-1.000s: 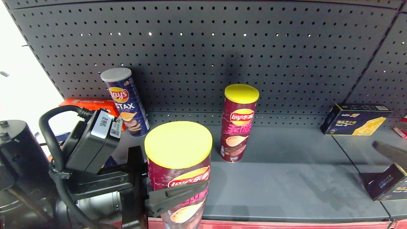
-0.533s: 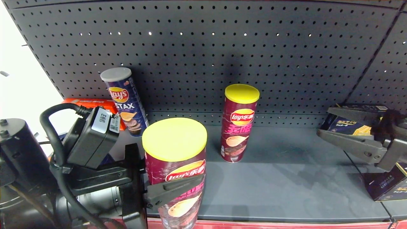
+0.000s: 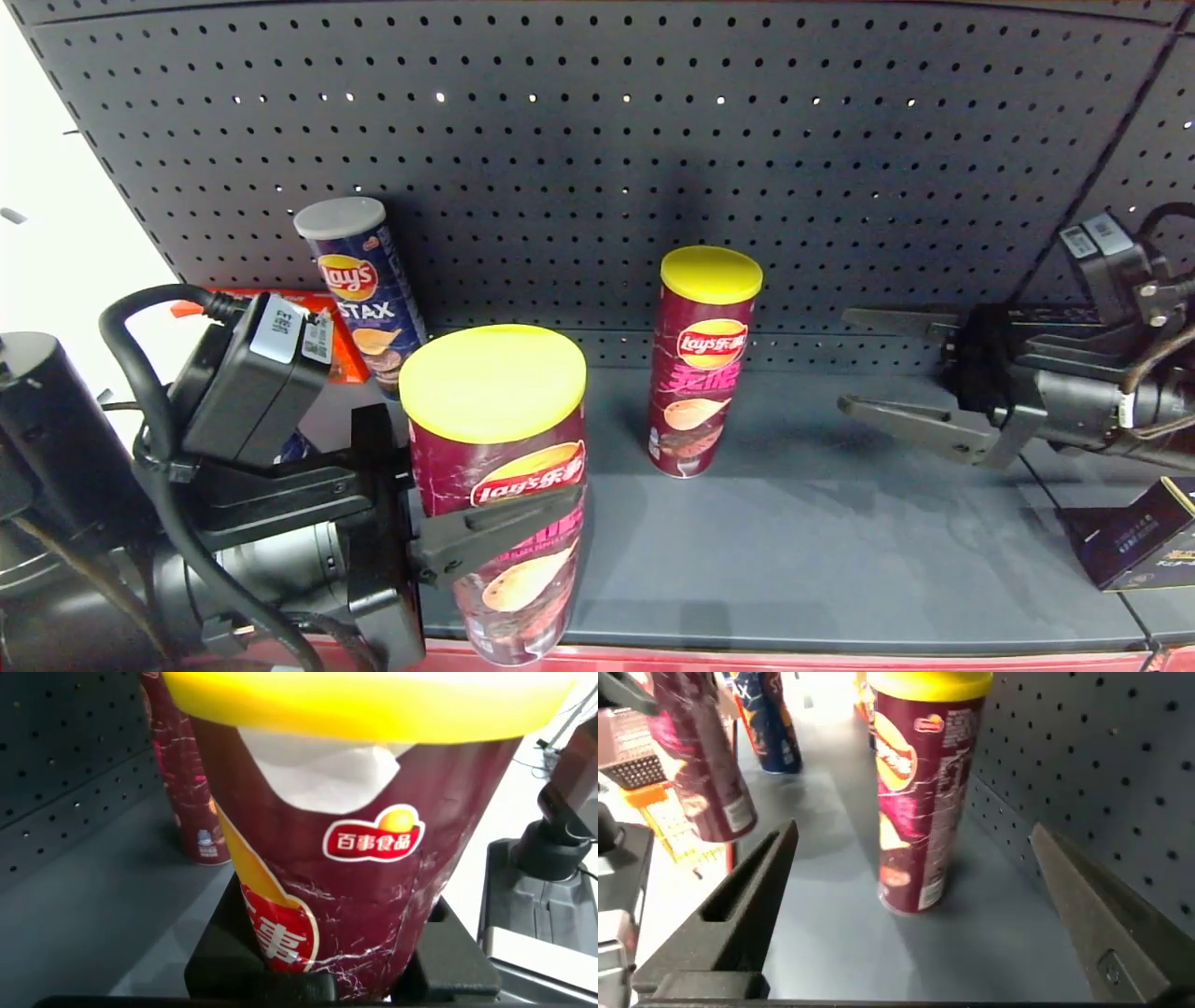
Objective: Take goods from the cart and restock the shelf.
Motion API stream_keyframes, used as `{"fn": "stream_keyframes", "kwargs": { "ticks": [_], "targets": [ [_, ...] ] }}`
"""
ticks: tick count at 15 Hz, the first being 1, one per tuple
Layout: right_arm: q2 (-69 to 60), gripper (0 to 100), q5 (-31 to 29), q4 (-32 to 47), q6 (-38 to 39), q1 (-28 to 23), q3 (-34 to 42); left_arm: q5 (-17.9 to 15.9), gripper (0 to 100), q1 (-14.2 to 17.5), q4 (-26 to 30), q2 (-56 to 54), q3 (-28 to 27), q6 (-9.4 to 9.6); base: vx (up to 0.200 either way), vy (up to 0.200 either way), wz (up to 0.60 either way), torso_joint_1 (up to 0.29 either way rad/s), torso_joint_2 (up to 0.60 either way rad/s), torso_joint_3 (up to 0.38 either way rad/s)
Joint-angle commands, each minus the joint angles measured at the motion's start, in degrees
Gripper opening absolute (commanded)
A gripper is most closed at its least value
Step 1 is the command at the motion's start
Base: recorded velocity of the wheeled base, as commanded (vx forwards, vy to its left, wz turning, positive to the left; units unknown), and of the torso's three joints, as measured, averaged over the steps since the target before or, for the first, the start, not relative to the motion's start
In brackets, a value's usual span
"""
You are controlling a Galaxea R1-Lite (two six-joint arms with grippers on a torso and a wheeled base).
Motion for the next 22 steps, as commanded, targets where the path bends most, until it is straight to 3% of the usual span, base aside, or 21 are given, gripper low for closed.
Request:
{"fn": "stream_keyframes", "kwargs": {
  "ticks": [1,5,16,22],
  "targets": [
    [6.2,100,0.5,-0.4,-0.3,0.5,-3.5,-0.1,0,0.3,0.0,-0.2,-0.1,-0.01,0.000,0.000,0.00,0.000,0.00,0.000],
    [11.0,100,0.5,-0.3,-0.3,2.8,-7.7,-0.1,0,0.3,-0.1,-0.2,-0.1,-0.01,0.000,0.000,0.00,0.000,0.00,0.000],
    [19.6,100,0.5,-1.3,-0.4,8.3,-10.5,0.3,0,1.3,-0.1,-0.2,-0.2,-0.01,0.000,0.000,0.00,0.000,0.00,0.000],
    [24.7,100,0.4,-1.4,-0.7,9.0,-14.8,0.5,0,1.4,0.0,-0.2,-0.3,-0.01,0.000,0.000,0.00,0.000,0.00,0.000]
  ]
}}
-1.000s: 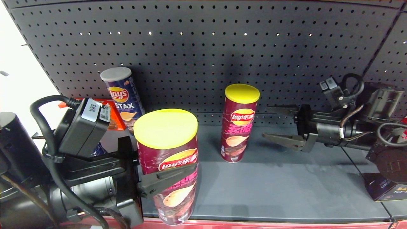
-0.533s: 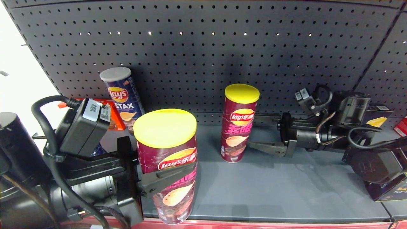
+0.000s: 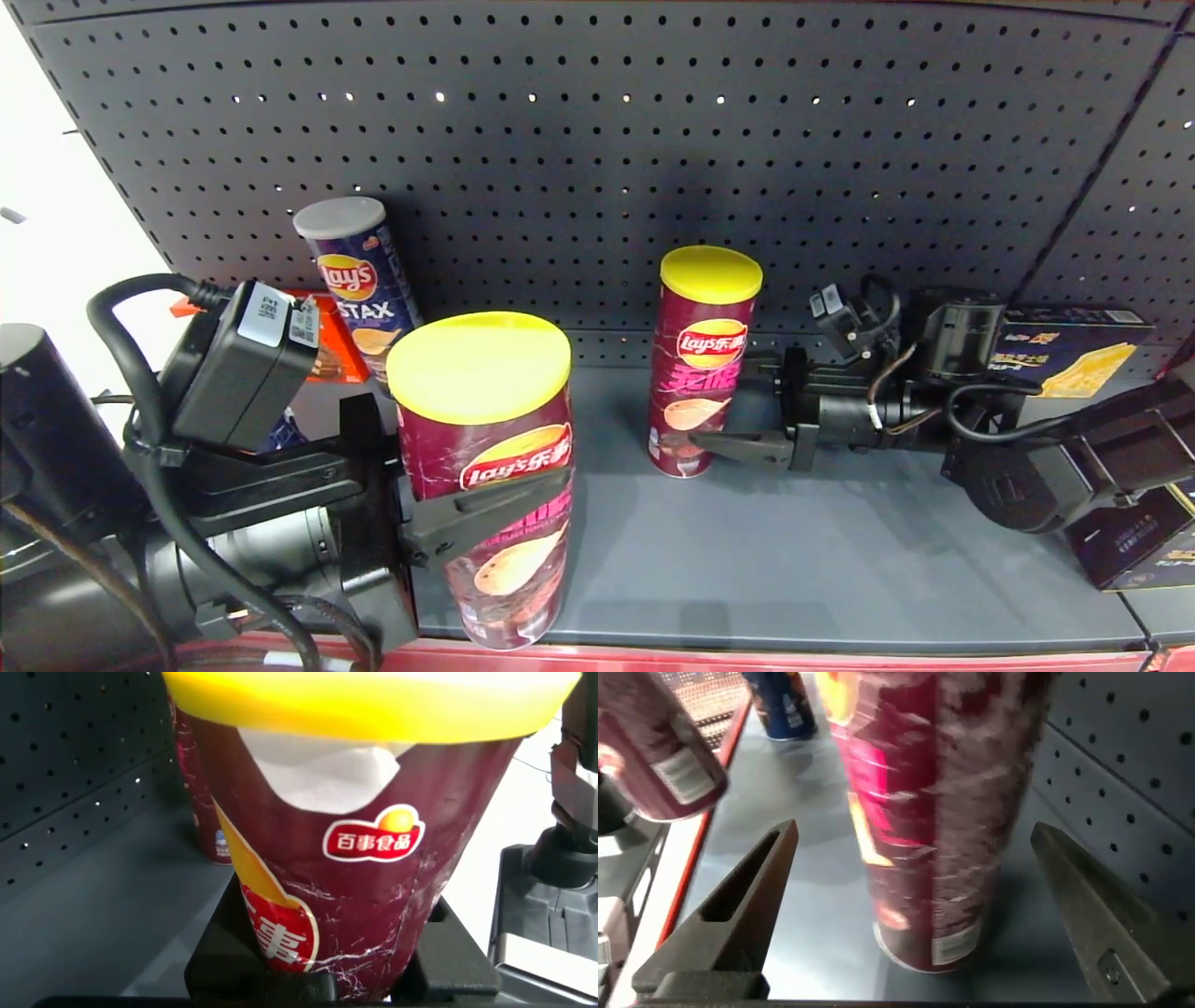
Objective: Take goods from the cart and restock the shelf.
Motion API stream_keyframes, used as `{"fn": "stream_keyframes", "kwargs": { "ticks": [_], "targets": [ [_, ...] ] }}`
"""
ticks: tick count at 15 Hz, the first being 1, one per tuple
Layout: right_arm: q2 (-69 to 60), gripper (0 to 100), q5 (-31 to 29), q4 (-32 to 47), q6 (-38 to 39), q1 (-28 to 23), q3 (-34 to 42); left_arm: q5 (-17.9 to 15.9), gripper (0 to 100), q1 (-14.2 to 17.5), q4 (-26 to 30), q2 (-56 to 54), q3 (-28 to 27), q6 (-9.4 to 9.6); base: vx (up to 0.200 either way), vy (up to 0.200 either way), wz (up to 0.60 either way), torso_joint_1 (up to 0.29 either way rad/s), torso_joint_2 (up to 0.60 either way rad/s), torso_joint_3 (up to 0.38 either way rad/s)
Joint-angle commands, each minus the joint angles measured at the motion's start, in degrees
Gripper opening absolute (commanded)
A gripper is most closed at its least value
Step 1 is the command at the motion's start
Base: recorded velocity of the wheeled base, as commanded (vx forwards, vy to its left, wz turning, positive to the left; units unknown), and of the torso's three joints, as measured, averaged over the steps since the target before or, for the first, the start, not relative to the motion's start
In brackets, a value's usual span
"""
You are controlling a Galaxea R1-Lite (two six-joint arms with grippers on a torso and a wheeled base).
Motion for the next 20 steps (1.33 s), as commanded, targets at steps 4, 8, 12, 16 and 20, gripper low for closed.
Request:
{"fn": "stream_keyframes", "kwargs": {
  "ticks": [4,8,12,16,20],
  "targets": [
    [3.7,100,-0.1,0.0,-0.1,0.3,-2.2,0.7,0,0.0,0.0,0.0,0.3,0.02,0.000,0.000,0.00,0.000,0.00,0.000],
    [4.6,100,-0.1,0.1,-0.1,1.2,-3.3,0.8,0,0.0,0.0,0.0,0.8,0.02,0.000,0.000,0.00,0.000,0.00,0.000],
    [6.3,100,0.2,-0.2,-0.1,1.6,-4.6,1.1,0,0.0,0.0,0.0,0.8,0.02,0.000,0.000,0.00,0.000,0.00,0.000],
    [6.7,0,0.0,-1.2,0.0,2.0,-5.1,1.1,0,0.7,0.0,0.0,0.9,0.02,0.000,0.000,0.00,0.000,0.00,0.000],
    [3.3,0,-0.5,-1.6,0.0,2.1,-2.5,1.0,0,0.7,0.0,0.0,0.6,0.02,0.000,0.000,0.00,0.000,0.00,0.000]
  ]
}}
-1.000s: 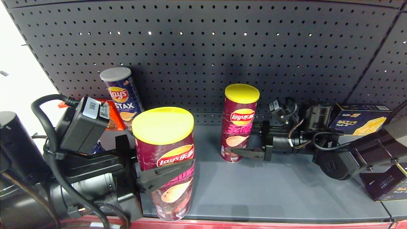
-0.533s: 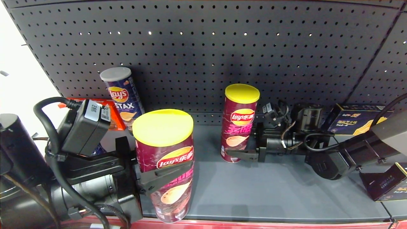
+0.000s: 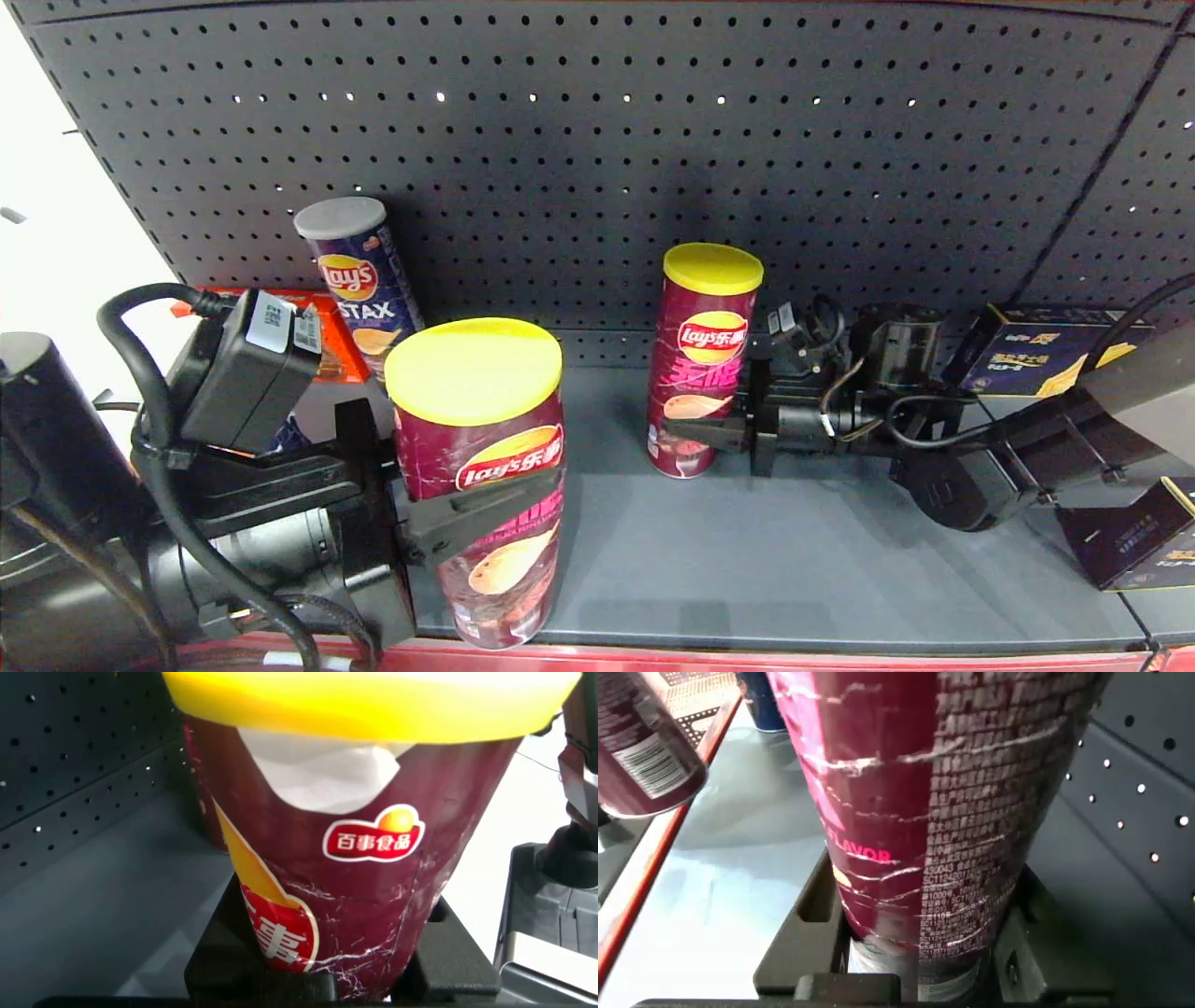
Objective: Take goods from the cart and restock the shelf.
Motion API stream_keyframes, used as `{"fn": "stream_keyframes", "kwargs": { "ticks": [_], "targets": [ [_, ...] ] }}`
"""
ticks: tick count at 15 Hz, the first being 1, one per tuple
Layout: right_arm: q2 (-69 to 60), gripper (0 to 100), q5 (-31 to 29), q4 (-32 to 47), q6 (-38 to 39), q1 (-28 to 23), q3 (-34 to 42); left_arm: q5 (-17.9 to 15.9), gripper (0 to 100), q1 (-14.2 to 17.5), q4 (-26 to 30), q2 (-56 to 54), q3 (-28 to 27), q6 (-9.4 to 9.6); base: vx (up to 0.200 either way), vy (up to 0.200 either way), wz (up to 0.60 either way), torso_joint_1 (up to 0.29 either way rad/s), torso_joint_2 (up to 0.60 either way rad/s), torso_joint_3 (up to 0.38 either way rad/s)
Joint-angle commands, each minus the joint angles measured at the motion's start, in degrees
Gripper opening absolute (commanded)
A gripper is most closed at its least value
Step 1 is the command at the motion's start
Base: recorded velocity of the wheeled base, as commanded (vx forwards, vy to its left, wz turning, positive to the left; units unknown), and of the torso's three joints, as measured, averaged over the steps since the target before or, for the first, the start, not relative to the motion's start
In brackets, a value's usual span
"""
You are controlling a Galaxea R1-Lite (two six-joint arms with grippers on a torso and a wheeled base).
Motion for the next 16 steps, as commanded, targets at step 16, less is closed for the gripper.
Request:
{"fn": "stream_keyframes", "kwargs": {
  "ticks": [16],
  "targets": [
    [-21.2,0,-13.6,-16.9,0.2,10.3,38.0,0.1,0,0.1,-0.1,0.0,-0.6,-0.01,0.000,0.000,0.00,0.000,0.00,0.000]
  ]
}}
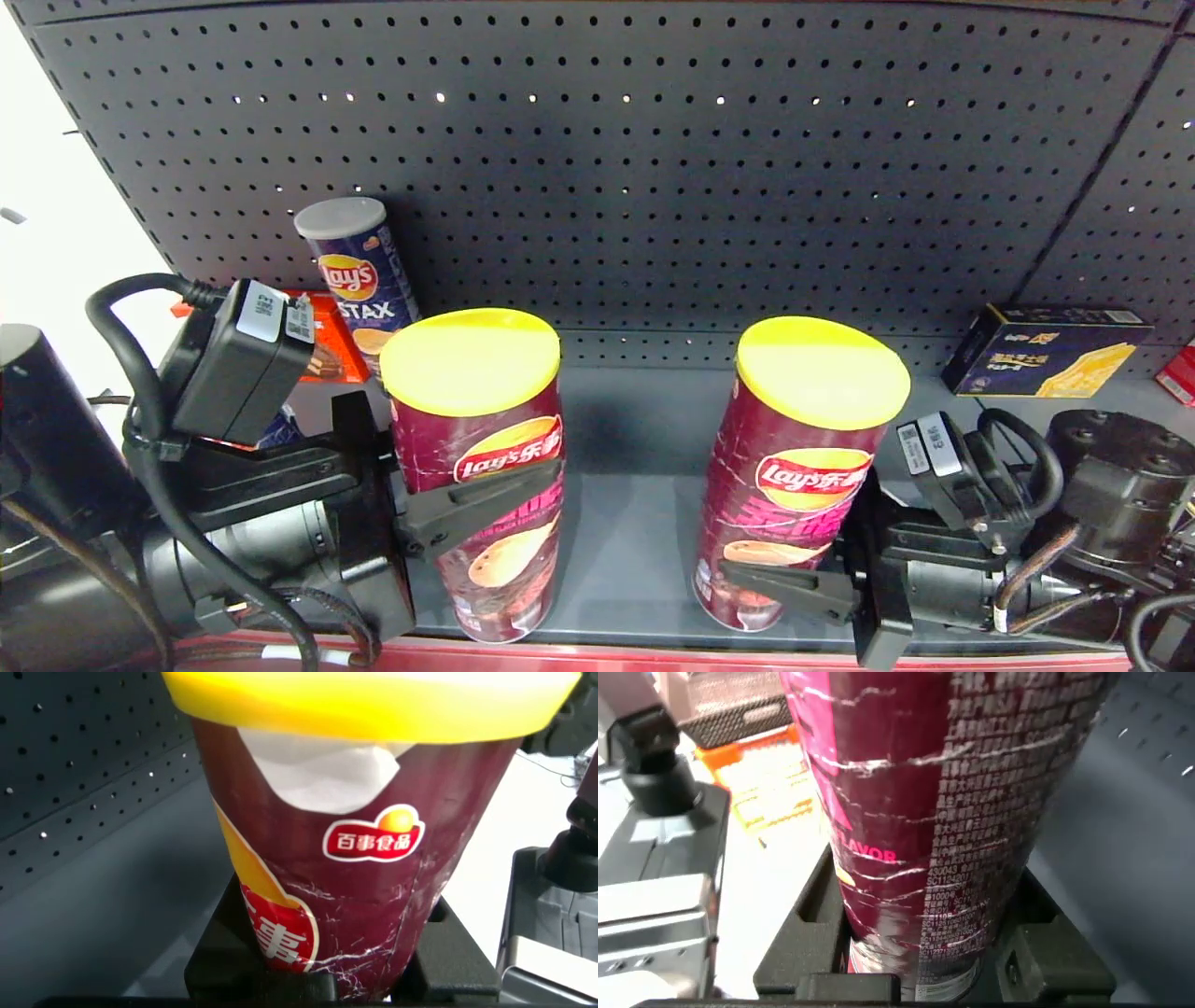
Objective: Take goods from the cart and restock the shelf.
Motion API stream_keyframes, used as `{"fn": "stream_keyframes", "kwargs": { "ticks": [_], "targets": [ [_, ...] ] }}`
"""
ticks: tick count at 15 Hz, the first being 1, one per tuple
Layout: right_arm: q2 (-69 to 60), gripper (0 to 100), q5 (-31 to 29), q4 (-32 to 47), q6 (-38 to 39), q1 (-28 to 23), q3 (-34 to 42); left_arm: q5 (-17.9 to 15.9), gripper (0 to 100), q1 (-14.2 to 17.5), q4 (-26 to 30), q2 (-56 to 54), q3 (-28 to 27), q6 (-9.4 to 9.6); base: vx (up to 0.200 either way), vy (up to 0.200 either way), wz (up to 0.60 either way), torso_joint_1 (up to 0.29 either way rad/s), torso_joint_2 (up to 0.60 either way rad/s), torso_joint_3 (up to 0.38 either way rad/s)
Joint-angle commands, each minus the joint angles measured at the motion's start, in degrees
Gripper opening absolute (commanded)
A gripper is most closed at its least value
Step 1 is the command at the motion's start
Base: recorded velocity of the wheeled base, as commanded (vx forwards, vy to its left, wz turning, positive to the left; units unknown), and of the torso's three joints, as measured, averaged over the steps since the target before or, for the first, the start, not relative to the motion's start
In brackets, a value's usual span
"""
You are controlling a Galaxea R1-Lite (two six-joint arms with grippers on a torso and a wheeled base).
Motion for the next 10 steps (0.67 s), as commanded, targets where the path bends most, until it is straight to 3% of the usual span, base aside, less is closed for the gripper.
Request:
{"fn": "stream_keyframes", "kwargs": {
  "ticks": [1,10],
  "targets": [
    [2.3,0,0.1,-1.0,-0.1,0.3,0.4,0.0,0,0.0,-0.1,0.1,-0.1,0.03,0.000,0.000,0.00,0.000,0.00,0.000],
    [8.4,0,0.7,-3.1,0.3,0.3,-3.6,-0.1,0,0.8,0.0,0.0,0.5,-0.14,0.000,0.000,0.00,0.000,0.00,0.000]
  ]
}}
